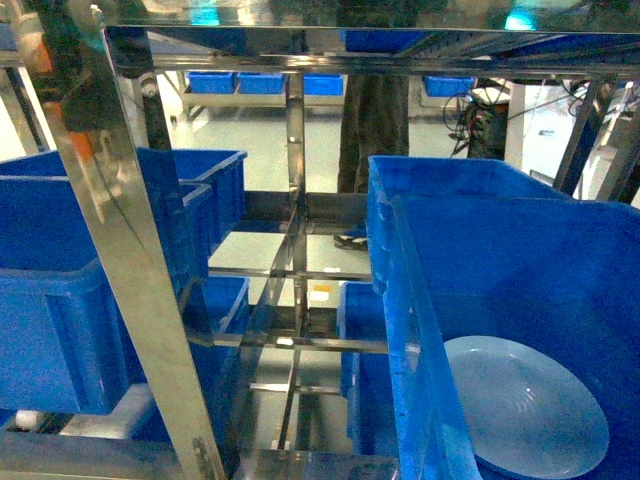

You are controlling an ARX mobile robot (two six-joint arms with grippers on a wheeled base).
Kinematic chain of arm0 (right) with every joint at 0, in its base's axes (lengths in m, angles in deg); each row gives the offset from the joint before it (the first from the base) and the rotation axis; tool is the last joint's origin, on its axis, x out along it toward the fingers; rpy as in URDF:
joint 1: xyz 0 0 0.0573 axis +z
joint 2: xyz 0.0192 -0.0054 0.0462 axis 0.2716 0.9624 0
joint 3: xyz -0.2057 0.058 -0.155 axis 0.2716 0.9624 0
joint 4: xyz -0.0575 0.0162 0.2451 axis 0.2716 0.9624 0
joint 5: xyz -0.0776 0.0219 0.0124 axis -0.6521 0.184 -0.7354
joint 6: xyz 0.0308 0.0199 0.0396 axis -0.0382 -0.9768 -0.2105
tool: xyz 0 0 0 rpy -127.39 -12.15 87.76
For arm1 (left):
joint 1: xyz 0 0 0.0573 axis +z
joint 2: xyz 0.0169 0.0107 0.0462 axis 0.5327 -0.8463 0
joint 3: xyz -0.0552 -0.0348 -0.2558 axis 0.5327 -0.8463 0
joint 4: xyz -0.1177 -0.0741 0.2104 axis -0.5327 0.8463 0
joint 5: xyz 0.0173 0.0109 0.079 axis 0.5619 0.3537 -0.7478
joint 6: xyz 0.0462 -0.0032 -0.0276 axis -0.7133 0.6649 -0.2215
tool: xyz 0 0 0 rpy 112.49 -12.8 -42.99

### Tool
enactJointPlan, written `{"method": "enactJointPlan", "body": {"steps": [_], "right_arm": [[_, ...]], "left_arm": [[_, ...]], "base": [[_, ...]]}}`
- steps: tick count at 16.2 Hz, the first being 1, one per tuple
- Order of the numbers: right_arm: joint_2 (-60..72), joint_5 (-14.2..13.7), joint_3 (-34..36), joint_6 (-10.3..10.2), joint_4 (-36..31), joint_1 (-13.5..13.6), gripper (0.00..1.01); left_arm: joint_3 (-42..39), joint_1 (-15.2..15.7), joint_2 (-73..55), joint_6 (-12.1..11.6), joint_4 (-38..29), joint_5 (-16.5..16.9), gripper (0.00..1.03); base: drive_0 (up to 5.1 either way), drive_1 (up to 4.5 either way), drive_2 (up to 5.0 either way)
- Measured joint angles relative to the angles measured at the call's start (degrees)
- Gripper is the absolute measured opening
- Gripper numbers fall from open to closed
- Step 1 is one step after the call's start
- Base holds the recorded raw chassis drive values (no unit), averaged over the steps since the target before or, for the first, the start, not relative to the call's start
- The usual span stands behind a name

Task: Place blue tray on left shelf second layer neatly

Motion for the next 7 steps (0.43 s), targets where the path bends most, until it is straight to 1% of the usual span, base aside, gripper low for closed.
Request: {"method": "enactJointPlan", "body": {"steps": [2,3,7], "right_arm": [[0.0,0.0,0.0,0.0,0.0,0.0,1.00],[0.0,0.0,0.0,0.0,0.0,0.0,0.97],[0.0,0.0,0.0,0.0,0.0,0.0,0.98]], "left_arm": [[0.0,0.0,0.0,0.0,0.0,0.0,0.98],[0.0,0.0,0.0,0.0,0.0,0.0,0.98],[0.0,0.0,0.0,0.0,0.0,0.0,0.98]], "base": [[0.0,0.00,0.0],[0.0,0.00,0.0],[0.0,0.00,0.0]]}}
